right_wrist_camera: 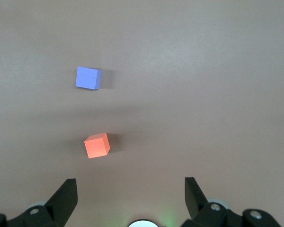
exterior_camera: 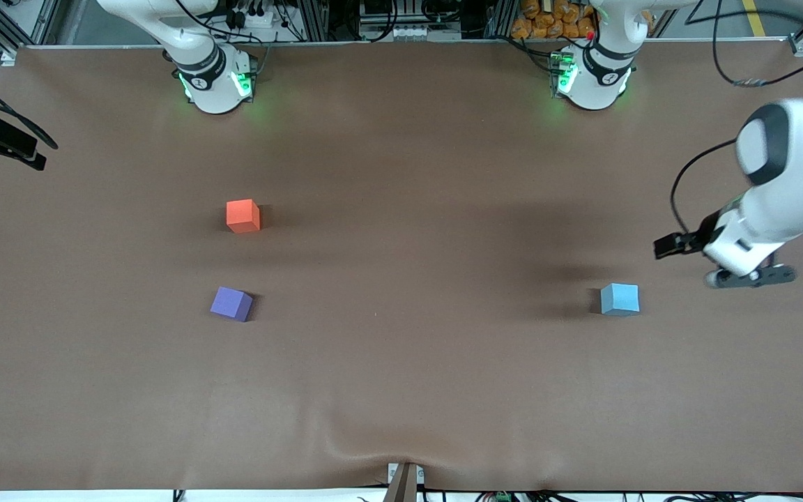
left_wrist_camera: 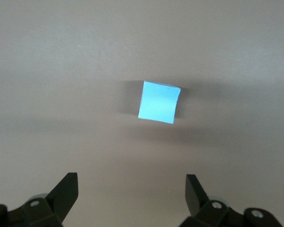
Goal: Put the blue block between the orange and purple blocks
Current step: 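Lower the left gripper over the light blue cube and close it, then carry the blue cube with the left gripper while the right gripper approaches, then grasp the blue cube with the right gripper while the left gripper releases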
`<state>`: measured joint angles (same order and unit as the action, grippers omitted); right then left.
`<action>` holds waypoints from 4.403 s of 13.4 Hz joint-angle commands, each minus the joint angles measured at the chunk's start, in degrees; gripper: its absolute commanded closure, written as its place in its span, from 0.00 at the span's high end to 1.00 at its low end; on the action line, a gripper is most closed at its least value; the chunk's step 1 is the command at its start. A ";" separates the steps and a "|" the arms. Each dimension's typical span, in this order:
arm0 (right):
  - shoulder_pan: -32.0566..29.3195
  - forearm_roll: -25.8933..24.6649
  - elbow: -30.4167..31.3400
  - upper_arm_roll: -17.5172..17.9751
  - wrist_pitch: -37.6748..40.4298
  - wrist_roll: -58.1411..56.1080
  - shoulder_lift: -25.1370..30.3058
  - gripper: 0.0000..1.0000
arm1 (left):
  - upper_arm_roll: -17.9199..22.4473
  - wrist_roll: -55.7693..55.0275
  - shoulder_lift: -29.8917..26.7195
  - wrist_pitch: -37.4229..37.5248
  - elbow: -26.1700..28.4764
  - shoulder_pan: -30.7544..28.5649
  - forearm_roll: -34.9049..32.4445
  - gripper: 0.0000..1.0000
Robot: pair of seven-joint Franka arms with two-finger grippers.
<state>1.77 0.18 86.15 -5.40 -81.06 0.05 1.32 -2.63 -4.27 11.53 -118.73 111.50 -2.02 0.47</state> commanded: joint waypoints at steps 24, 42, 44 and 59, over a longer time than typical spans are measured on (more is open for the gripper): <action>0.42 -1.32 -1.07 0.04 0.99 0.13 -0.35 1.00 | -2.64 5.67 19.59 -16.63 -3.48 2.20 -1.26 0.00; 9.46 14.32 -1.86 0.21 -1.82 0.22 -14.40 1.00 | -2.29 -45.04 42.77 -13.27 -38.64 48.25 -0.46 0.03; 12.54 14.32 -1.86 0.21 -4.10 0.22 -18.17 1.00 | -1.86 -45.48 42.44 -13.19 -38.91 48.69 -0.55 1.00; 33.19 14.23 -1.69 0.21 -34.76 0.04 -38.49 1.00 | 3.16 -36.55 8.62 22.67 -36.97 22.00 -4.93 1.00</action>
<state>31.26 13.56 85.99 -4.43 -111.88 0.30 -35.48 1.52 -44.00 24.11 -97.48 72.34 22.87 -1.38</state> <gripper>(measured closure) 0.000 0.000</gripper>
